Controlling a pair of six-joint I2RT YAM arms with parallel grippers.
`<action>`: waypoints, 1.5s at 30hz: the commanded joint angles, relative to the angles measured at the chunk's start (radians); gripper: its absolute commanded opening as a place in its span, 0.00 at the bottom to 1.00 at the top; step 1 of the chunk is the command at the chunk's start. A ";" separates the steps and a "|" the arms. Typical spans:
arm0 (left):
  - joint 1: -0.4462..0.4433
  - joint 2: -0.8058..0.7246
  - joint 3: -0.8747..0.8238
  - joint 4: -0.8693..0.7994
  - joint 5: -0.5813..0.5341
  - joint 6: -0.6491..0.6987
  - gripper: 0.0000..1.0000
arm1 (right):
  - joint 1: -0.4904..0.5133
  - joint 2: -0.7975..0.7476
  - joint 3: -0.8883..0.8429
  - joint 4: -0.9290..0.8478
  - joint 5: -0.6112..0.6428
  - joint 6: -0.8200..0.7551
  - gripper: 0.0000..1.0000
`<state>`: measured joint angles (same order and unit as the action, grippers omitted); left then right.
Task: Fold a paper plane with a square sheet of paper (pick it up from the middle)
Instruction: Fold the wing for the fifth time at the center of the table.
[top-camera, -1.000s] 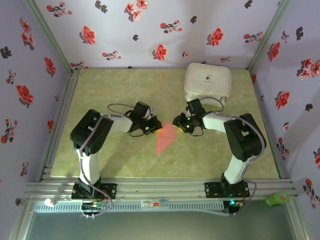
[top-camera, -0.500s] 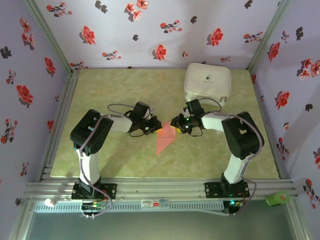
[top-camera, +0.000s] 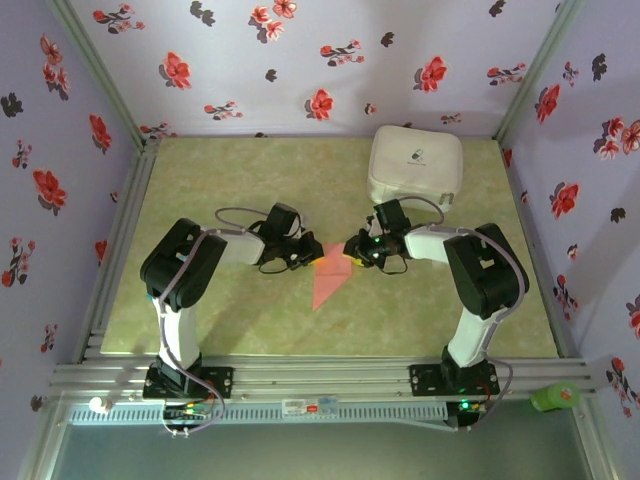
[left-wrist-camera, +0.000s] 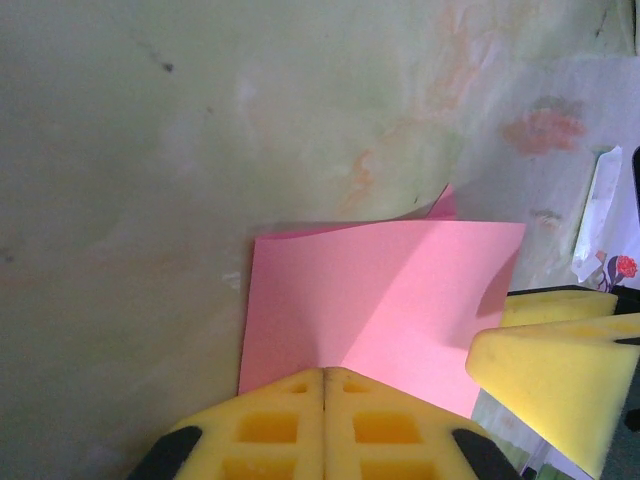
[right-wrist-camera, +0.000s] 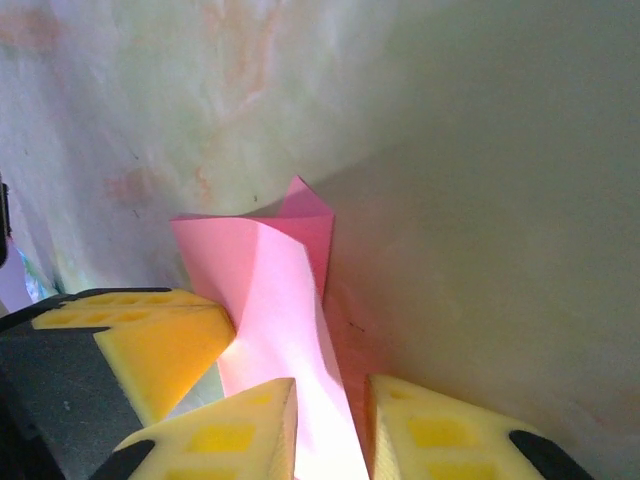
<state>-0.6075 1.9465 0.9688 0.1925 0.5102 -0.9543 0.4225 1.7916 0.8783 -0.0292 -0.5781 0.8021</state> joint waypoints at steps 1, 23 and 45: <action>0.017 0.037 -0.008 -0.099 -0.044 0.033 0.07 | -0.007 -0.014 0.009 -0.054 -0.018 -0.049 0.24; 0.017 -0.002 0.002 -0.079 -0.044 0.038 0.11 | -0.025 -0.031 -0.027 0.003 -0.092 -0.031 0.07; -0.299 -0.316 0.008 -0.366 -0.570 0.546 0.48 | -0.021 -0.164 -0.087 0.107 0.049 0.291 0.00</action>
<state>-0.8719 1.6314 0.9920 -0.1150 0.0631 -0.5182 0.4038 1.6619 0.7841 0.0822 -0.5652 1.0580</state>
